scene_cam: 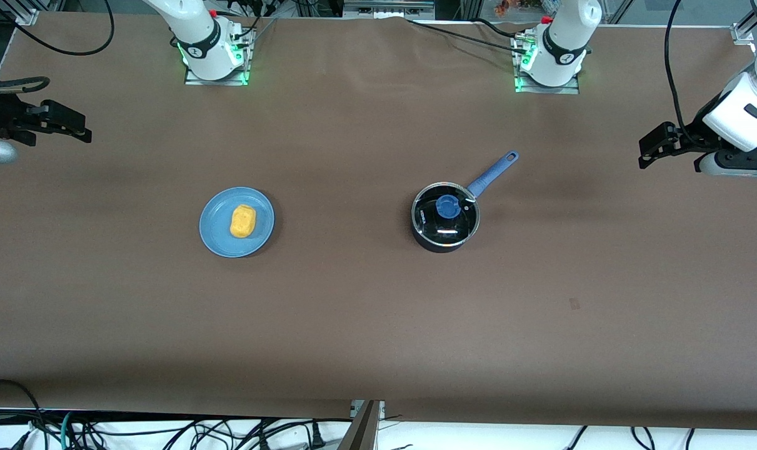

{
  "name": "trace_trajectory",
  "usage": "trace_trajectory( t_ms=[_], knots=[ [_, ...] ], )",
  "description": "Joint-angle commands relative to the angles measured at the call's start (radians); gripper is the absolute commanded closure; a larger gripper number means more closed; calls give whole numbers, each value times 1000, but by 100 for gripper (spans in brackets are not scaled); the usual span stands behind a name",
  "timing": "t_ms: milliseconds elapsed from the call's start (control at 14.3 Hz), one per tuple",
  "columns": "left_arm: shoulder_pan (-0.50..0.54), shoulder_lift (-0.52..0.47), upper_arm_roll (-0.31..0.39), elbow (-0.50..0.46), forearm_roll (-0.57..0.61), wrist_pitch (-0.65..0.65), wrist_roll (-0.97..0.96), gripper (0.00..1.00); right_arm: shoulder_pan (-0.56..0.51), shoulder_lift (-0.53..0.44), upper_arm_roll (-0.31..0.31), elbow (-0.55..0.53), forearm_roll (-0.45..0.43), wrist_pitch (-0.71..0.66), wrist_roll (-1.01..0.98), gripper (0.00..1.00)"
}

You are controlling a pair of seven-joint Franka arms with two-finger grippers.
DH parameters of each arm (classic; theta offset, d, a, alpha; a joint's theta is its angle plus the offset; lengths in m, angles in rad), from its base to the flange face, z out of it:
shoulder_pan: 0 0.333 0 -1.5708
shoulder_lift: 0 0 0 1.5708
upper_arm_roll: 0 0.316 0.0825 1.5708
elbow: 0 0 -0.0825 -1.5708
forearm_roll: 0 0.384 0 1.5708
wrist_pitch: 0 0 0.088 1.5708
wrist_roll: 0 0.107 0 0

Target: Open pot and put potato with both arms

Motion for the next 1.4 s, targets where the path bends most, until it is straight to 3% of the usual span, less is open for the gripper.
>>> trace_trajectory(
  t_ms=[0, 1326],
  knots=[
    [-3, 16, 4, 34, -28, -23, 11, 0, -6, -4, 2, -3, 19, 6, 9, 0],
    [2, 16, 4, 31, -26, -25, 11, 0, -3, 3, 5, -3, 17, 20, 9, 0]
  ],
)
